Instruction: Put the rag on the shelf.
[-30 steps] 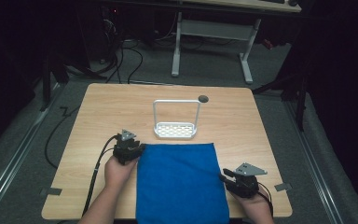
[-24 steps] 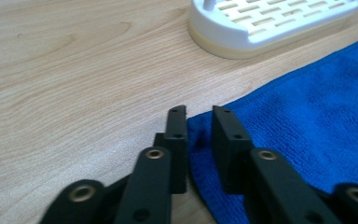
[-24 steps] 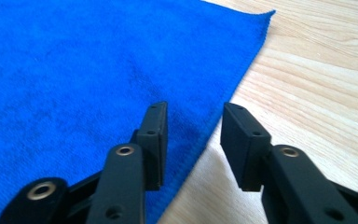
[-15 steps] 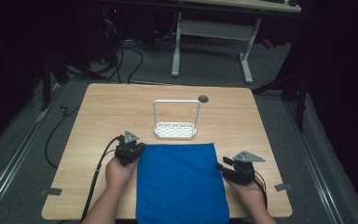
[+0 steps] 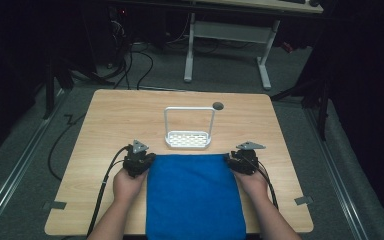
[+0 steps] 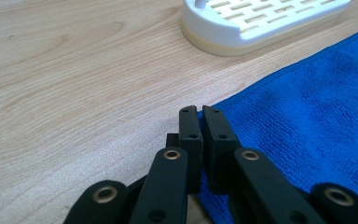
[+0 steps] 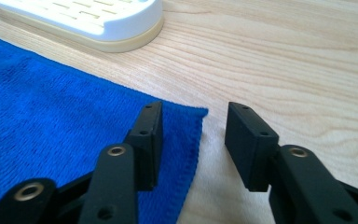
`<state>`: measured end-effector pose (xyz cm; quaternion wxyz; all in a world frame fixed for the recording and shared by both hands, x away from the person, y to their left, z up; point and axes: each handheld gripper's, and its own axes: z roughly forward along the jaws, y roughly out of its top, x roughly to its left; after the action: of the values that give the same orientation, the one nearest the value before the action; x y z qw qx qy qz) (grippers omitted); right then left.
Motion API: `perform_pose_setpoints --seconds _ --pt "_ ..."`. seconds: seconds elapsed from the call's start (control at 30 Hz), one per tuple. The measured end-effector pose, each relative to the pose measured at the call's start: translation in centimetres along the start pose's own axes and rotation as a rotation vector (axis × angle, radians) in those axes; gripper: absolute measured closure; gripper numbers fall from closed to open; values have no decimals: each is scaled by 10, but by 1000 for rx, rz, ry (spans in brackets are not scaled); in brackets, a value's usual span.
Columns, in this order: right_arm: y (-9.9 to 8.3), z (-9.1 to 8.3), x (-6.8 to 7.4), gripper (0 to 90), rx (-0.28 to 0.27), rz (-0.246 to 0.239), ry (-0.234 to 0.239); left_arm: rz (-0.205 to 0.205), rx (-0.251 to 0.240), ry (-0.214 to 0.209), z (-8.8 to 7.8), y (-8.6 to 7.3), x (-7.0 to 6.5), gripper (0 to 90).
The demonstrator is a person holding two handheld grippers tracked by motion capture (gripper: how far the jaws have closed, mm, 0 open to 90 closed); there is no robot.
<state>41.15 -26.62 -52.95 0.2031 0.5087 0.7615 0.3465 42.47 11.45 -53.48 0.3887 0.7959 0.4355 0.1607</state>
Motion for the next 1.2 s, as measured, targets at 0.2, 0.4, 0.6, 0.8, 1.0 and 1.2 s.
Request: perform_pose_setpoints --seconds 0.2,0.4,0.6,0.8,1.0,1.2 --pt "2 2 5 749 7 -53 -9 -2 0 0 0 0 0 870" --pt "2 3 8 881 8 -51 13 -3 0 -1 0 0 0 870" --pt "3 0 11 892 -1 -81 -9 -17 1 -21 0 0 2 871" --pt "0 -20 16 892 -120 -61 -10 46 -29 -8 -4 -2 -5 872" --pt "-9 -33 16 891 -162 -54 25 48 -59 -38 -10 -3 -6 874" --pt "-8 -38 13 891 -186 -26 65 28 -119 -40 -23 -1 -10 875"
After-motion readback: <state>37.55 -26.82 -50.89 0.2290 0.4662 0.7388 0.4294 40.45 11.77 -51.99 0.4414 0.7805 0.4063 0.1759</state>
